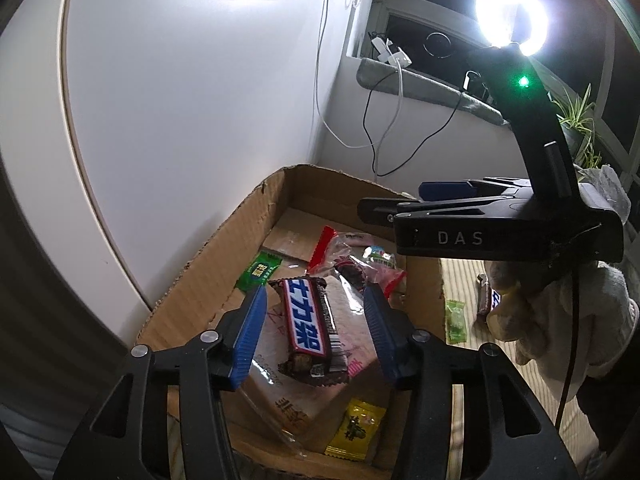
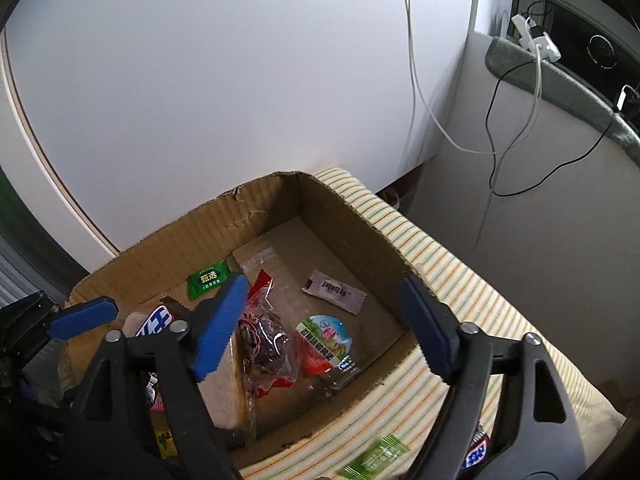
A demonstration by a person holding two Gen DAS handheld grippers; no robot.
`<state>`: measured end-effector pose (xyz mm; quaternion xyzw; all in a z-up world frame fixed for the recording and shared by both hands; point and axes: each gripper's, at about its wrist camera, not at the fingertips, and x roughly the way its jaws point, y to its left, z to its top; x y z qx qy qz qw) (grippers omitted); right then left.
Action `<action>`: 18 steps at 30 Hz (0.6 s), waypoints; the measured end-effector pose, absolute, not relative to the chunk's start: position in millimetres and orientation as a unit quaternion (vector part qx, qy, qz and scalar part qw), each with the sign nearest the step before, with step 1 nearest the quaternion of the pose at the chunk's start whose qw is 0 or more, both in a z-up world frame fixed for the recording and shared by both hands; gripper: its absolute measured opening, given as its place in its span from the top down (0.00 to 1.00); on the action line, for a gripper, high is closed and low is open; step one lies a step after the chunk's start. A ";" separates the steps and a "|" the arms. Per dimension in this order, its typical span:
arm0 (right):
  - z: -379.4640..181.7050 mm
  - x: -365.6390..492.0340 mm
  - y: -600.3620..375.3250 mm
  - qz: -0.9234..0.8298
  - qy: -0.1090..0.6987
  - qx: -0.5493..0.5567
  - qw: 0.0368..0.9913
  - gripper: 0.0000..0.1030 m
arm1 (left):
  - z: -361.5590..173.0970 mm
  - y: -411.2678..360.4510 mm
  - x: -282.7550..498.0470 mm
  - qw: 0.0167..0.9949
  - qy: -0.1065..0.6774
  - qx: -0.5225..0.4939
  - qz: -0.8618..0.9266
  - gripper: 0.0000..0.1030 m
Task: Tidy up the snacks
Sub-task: 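Move both grippers back over the snacks on the bed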
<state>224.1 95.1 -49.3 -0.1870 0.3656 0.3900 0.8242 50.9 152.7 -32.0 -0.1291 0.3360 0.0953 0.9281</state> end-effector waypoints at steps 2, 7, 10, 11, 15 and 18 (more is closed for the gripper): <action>-46.4 222.2 90.4 0.389 0.364 -0.187 0.825 0.20 | -30.5 151.4 49.3 0.929 0.335 -0.129 0.094 0.52; -41.1 216.9 75.2 0.382 0.360 -0.182 0.832 0.20 | -25.7 142.4 45.2 0.932 0.329 -0.127 0.087 0.52; -36.8 214.6 61.1 0.378 0.355 -0.175 0.837 0.20 | -22.3 134.5 43.8 0.934 0.326 -0.125 0.078 0.52; -34.8 213.3 53.1 0.373 0.350 -0.173 0.842 0.20 | -21.4 131.4 43.8 0.935 0.324 -0.124 0.075 0.52; -30.4 211.7 24.9 0.360 0.341 -0.170 0.852 0.20 | -19.5 118.5 45.5 0.937 0.321 -0.120 0.062 0.52; -29.5 215.2 -2.7 0.342 0.344 -0.169 0.858 0.20 | -18.5 104.0 48.3 0.939 0.321 -0.115 0.048 0.52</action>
